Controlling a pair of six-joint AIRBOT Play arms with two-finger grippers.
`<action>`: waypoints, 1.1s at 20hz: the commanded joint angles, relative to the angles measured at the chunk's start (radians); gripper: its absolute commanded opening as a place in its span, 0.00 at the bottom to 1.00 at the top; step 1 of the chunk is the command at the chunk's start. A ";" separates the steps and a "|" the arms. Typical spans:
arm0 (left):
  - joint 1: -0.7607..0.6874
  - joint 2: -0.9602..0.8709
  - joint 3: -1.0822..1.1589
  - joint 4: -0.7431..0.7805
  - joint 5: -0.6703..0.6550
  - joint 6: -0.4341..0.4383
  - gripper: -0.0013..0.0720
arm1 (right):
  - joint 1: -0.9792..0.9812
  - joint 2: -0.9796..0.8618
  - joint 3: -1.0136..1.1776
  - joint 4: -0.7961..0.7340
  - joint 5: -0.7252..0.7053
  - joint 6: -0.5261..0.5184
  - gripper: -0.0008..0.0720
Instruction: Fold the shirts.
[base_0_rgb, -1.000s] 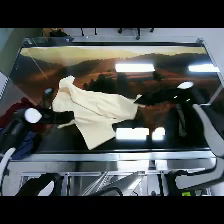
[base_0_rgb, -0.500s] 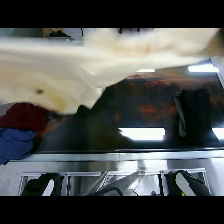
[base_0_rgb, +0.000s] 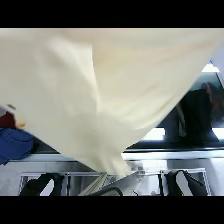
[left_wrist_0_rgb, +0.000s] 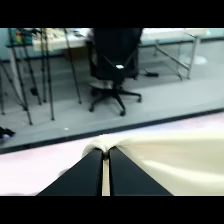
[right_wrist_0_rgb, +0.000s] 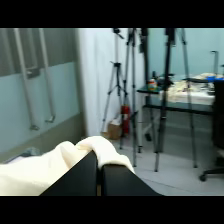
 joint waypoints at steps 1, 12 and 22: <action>-0.075 -0.114 0.019 -0.023 0.030 0.023 0.05 | -0.008 -0.069 0.003 0.107 0.092 -0.031 0.04; -0.140 -0.361 -0.145 -0.024 0.016 0.032 0.05 | 0.268 -0.407 -0.063 0.053 0.217 -0.021 0.04; -0.285 -0.019 0.029 -0.024 0.139 -0.001 0.05 | 0.291 -0.002 -0.062 -0.255 -0.227 -0.123 0.04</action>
